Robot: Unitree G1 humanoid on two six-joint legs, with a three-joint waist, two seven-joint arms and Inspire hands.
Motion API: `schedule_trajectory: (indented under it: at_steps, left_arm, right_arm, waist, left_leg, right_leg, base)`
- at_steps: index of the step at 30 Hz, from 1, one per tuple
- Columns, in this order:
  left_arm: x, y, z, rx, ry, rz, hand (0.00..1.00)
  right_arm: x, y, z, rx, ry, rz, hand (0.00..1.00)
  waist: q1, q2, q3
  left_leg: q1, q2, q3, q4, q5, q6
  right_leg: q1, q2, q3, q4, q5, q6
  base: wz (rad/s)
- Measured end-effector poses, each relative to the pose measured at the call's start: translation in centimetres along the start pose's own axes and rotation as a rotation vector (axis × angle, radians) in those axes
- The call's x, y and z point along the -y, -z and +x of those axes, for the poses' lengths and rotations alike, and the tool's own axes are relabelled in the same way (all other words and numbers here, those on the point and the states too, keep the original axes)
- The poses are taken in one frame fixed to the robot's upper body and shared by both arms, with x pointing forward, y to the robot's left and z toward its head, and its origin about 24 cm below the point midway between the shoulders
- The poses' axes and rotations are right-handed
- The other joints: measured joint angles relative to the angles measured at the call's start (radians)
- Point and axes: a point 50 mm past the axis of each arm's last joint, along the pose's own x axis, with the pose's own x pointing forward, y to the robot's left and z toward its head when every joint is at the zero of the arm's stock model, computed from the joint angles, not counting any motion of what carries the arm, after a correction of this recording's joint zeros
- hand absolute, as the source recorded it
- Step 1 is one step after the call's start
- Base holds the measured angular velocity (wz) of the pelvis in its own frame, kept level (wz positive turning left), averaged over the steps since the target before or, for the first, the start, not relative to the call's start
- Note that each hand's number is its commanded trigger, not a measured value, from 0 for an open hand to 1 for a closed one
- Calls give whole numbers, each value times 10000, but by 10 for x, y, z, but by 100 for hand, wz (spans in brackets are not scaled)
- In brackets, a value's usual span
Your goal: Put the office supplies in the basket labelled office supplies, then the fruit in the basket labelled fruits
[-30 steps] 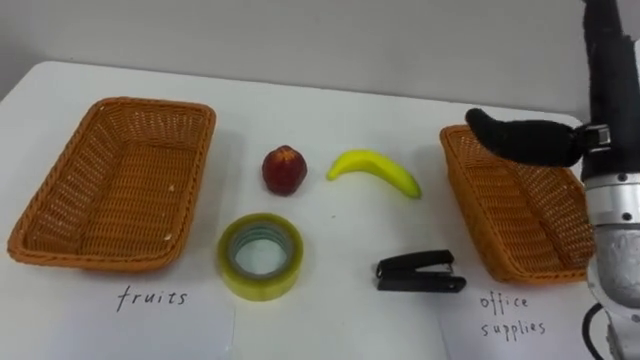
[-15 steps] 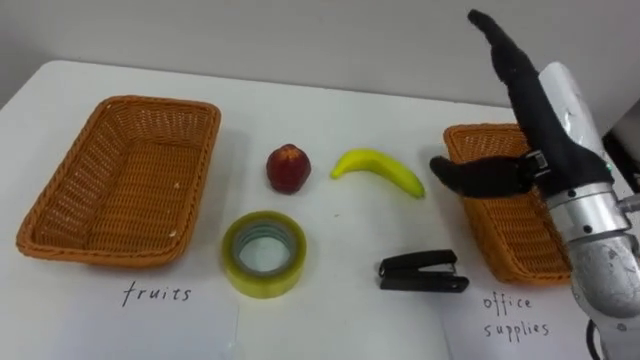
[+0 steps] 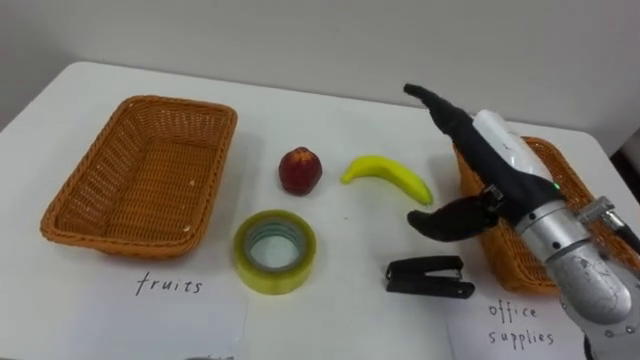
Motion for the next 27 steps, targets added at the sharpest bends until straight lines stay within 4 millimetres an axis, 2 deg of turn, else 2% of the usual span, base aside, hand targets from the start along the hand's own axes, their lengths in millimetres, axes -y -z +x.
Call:
schedule_trajectory:
  at_steps: [11, 18, 27]
  left_arm:
    - [-3, -6, 3, 11, -40, 281, 0]
    - [-6, -8, 4, 68, -167, 454, 0]
    - [-12, -9, 4, 51, -328, 679, 0]
  right_arm:
    - [-14, 16, -1, -857, -1302, 283, 0]
    - [-29, 25, -9, -1494, -2523, 518, 0]
    - [-35, 31, -13, -1820, -3297, 616, 0]
  waist:
    - [143, -94, 32]
    - [118, -131, 8]
    - [136, -170, -2]
  left_leg:
    - [-39, 0, -67, -69, 10, 4]
    - [-167, 3, -72, -63, 10, 3]
    - [-176, -29, -66, -38, 20, 21]
  right_leg:
    - [62, 77, -58, -94, 81, 22]
    - [30, 4, -160, -83, 83, 22]
    - [3, -33, -191, -103, 82, 27]
  base:
    - [0]
    - [1]
    - [0]
